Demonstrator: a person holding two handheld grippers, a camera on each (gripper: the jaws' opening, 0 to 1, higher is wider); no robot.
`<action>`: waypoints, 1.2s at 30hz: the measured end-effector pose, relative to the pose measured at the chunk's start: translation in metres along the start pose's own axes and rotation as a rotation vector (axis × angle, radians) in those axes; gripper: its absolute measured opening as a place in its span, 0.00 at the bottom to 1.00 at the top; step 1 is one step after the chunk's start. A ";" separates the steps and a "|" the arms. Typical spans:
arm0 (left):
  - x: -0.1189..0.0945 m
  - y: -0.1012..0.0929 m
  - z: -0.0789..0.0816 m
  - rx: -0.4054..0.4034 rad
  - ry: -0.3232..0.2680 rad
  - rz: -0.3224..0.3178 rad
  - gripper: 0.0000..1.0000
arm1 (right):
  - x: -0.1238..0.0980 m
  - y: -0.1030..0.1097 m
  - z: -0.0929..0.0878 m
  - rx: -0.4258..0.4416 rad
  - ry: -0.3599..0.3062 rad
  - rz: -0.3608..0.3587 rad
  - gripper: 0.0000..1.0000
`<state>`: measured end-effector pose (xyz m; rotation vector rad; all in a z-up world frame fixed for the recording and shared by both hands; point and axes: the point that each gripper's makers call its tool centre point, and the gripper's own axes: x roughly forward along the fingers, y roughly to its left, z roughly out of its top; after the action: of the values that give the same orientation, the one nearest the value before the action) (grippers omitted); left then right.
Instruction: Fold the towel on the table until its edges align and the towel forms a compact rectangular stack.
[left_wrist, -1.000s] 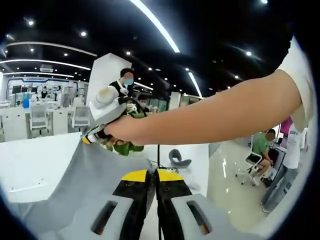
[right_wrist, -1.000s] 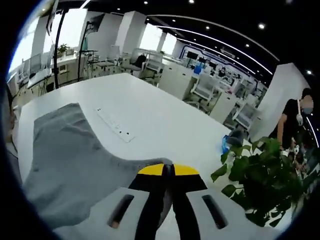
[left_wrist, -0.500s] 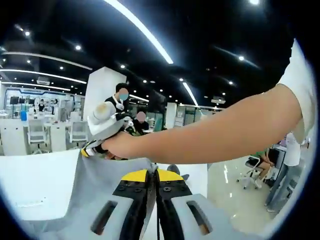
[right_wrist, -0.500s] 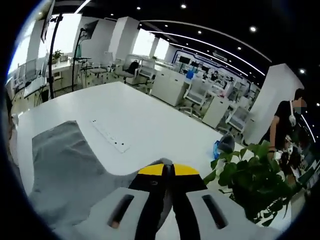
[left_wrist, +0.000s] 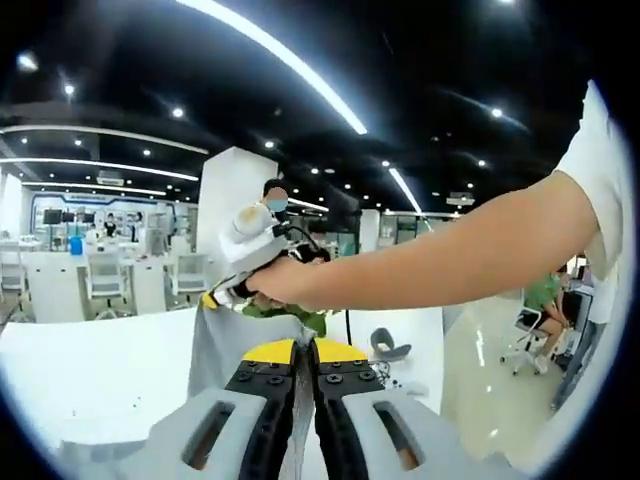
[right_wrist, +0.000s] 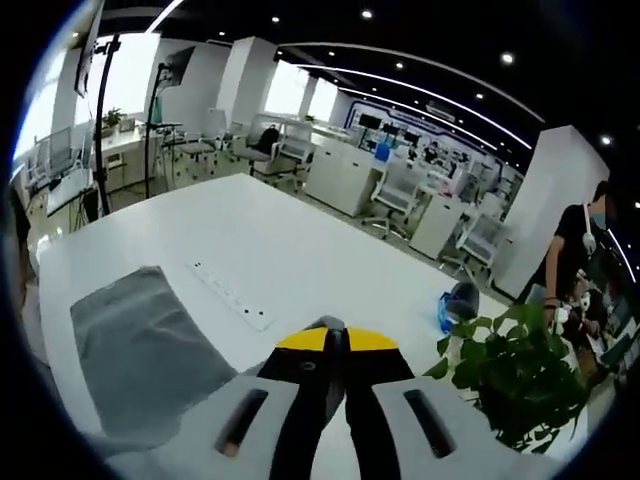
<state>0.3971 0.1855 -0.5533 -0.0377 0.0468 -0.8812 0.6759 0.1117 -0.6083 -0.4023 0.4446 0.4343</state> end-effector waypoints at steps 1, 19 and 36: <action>-0.004 0.003 -0.001 0.005 -0.001 0.008 0.05 | 0.001 0.003 0.003 0.007 -0.002 0.004 0.02; -0.086 0.059 -0.029 -0.005 0.025 0.131 0.05 | 0.024 0.068 0.032 0.037 -0.003 0.023 0.02; -0.154 0.108 -0.051 -0.045 0.036 0.251 0.05 | 0.063 0.143 0.059 0.041 -0.010 0.105 0.02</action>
<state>0.3799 0.3722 -0.6062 -0.0563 0.1027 -0.6299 0.6776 0.2770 -0.6290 -0.3382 0.4654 0.5282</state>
